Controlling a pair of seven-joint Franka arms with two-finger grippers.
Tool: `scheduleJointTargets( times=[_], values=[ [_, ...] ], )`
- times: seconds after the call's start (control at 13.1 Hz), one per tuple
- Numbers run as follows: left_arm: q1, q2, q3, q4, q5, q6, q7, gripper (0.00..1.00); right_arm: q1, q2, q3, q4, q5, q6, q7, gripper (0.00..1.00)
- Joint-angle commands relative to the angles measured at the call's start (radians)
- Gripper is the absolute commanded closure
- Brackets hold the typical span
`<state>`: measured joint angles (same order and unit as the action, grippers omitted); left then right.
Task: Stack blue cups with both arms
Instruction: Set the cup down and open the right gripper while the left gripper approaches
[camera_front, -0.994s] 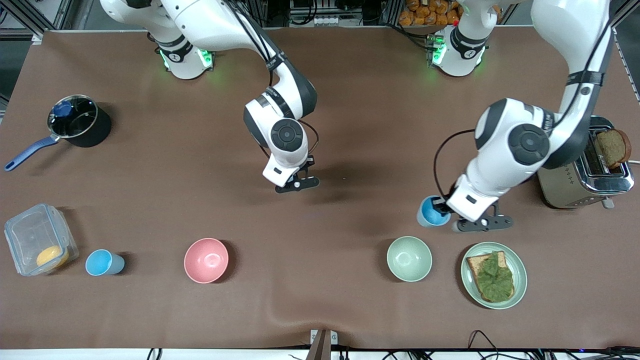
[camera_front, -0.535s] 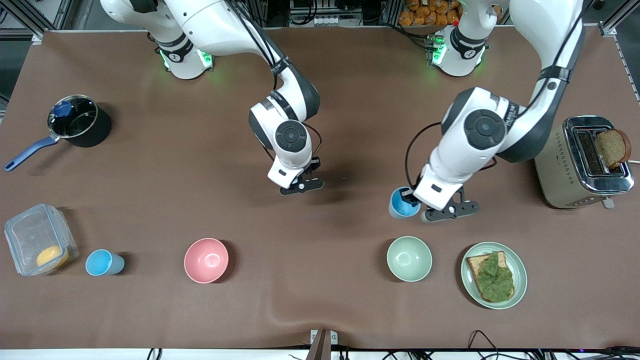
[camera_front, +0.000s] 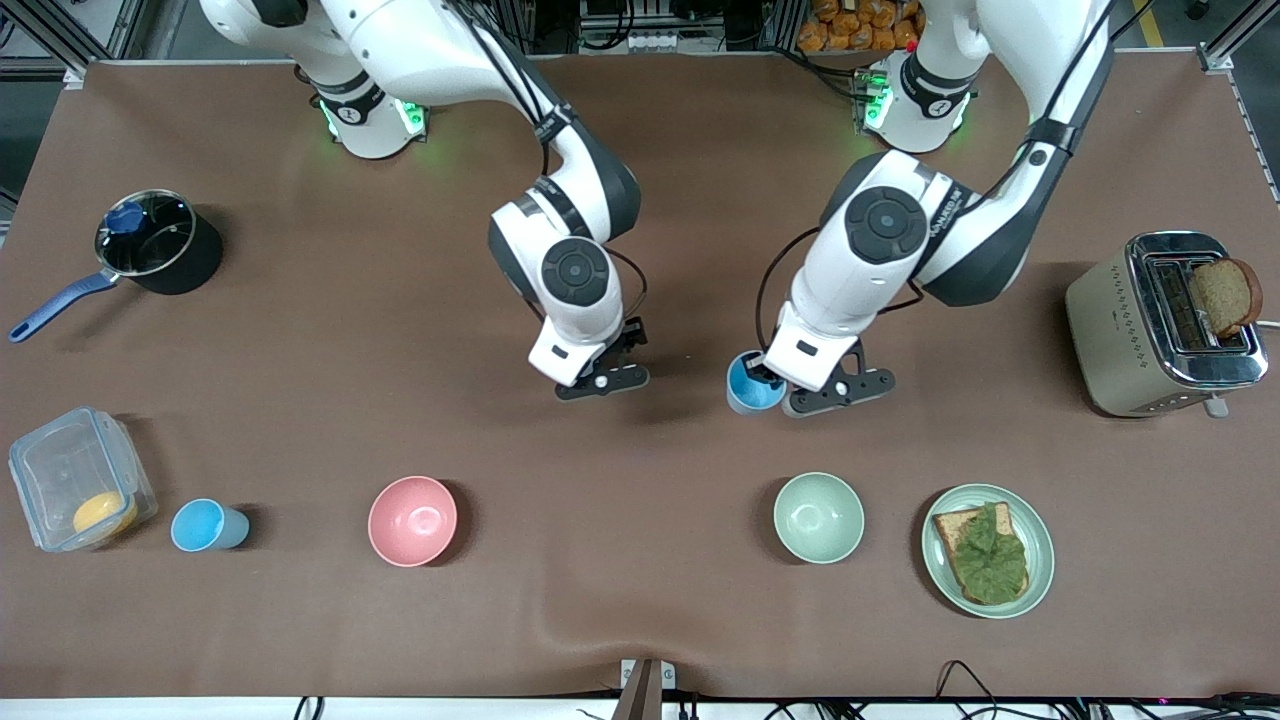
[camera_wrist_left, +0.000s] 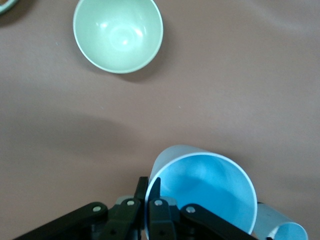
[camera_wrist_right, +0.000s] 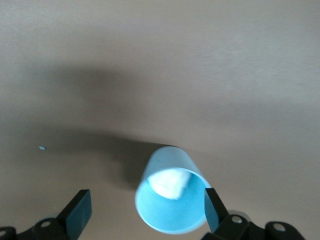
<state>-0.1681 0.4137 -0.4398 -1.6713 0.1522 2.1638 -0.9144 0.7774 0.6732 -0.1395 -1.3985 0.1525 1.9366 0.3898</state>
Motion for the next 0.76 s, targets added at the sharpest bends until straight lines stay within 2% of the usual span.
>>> scheduleJointTargets(
  times=[0.0, 0.23, 0.54, 0.69],
  values=[
    [-0.048, 0.007, 0.003, 0.024, 0.021, -0.018, -0.075, 1.00, -0.082, -0.073, 0.006, 0.029, 0.016, -0.126, -0.106, 0.00],
    [-0.111, 0.034, 0.003, 0.047, 0.018, -0.016, -0.151, 1.00, -0.170, -0.145, 0.005, 0.029, 0.012, -0.247, -0.160, 0.00],
    [-0.247, 0.169, 0.018, 0.230, 0.020, -0.015, -0.314, 1.00, -0.277, -0.217, 0.003, 0.027, 0.003, -0.291, -0.160, 0.00],
    [-0.301, 0.210, 0.048, 0.286, 0.017, -0.010, -0.343, 1.00, -0.352, -0.234, 0.003, 0.024, 0.002, -0.332, -0.221, 0.00]
  ],
)
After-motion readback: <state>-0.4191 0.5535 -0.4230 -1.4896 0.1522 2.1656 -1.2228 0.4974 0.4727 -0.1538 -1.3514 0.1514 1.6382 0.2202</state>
